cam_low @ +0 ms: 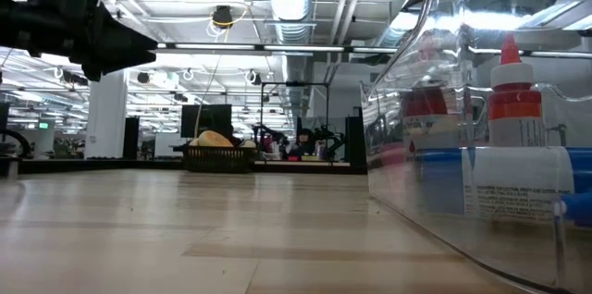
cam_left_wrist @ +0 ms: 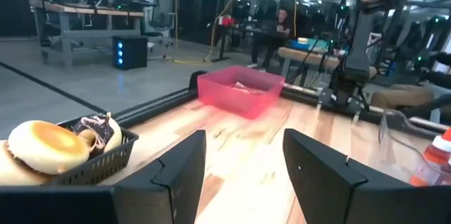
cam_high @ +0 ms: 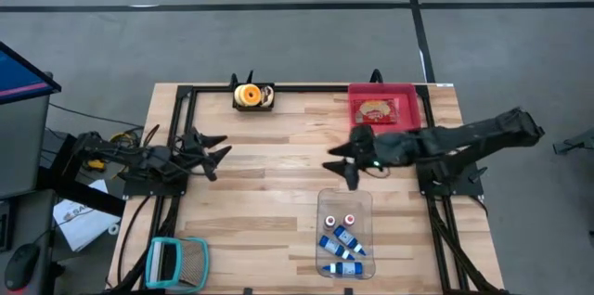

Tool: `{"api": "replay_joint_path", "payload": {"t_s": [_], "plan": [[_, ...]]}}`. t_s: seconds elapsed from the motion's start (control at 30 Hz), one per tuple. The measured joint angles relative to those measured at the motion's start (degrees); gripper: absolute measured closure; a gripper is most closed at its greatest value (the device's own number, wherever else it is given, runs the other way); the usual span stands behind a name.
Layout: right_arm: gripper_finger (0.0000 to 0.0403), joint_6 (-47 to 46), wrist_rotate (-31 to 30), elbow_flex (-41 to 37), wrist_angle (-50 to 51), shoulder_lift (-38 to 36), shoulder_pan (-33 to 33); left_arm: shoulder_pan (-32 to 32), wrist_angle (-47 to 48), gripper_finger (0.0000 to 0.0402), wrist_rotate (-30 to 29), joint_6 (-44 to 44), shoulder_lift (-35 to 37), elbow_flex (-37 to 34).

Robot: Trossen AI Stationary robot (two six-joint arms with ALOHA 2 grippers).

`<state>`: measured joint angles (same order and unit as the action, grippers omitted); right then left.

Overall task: Pick & Place Food Item
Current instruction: Return to home position

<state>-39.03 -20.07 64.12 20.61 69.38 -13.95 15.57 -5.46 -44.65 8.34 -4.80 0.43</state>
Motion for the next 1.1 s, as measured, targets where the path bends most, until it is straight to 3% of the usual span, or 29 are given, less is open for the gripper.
{"api": "replay_joint_path", "payload": {"t_s": [0.23,0.4,0.53,0.6,0.7,1.1], "plan": [[0.0154,12.16,21.26,-17.38,-32.80,1.45,17.42,0.00,-0.08,0.0215,-0.02,0.05,-2.81,0.00],[0.0154,14.32,38.89,-21.56,-39.70,3.04,26.86,0.00,-0.14,0.0215,-0.05,0.05,-4.58,0.00],[0.0154,17.25,46.77,-25.69,-47.45,-0.30,29.96,0.00,0.03,0.0215,0.02,0.05,-5.60,0.00],[0.0154,17.50,46.12,-31.18,-55.84,-4.54,30.81,0.00,-0.22,0.0215,0.06,0.05,-6.05,-0.02],[0.0154,18.54,39.77,-41.12,-62.02,-11.53,29.35,0.00,0.03,0.0215,0.09,0.05,-6.74,-0.02],[0.0154,21.38,28.50,-61.68,-54.99,-39.49,22.72,0.00,0.05,0.0215,0.09,0.05,-7.62,-0.02]]}}
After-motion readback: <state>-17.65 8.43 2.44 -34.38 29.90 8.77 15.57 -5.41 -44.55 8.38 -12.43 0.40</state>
